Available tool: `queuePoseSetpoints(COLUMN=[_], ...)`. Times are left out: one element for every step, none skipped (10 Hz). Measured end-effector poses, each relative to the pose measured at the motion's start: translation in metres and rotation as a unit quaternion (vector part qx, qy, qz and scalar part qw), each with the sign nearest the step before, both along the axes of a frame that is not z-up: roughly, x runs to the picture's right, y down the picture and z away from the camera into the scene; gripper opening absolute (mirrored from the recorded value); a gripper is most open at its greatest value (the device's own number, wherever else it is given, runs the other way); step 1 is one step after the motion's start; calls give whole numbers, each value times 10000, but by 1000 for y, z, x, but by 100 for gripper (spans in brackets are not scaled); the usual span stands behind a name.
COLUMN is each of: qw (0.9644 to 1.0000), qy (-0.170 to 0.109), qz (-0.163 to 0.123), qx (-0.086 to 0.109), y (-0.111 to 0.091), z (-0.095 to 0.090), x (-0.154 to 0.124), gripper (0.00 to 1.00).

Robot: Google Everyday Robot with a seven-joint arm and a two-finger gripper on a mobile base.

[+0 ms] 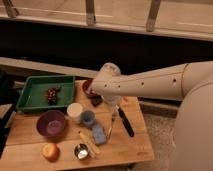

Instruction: Place brush in plastic cup

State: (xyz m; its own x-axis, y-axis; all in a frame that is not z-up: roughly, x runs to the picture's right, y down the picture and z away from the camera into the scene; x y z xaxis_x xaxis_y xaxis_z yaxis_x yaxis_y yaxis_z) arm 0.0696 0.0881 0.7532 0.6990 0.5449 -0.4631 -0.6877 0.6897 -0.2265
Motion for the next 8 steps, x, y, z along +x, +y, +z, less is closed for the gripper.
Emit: queuePoseSetpoints(qw=[10000, 10000, 10000, 10000, 9999, 9998, 9994, 9986], qy=[23, 25, 15, 29, 54, 33, -18, -96], qz=[13, 10, -21, -47, -143, -204, -334, -509], qx=[3, 2, 0, -3, -14, -19, -43, -105], y=[0, 0, 0, 0, 0, -1, -3, -3], z=[0, 0, 0, 0, 1, 2, 5, 9], x=[3, 3, 1, 1, 1, -5, -18, -28], gripper=[8, 8, 8, 8, 8, 8, 8, 8])
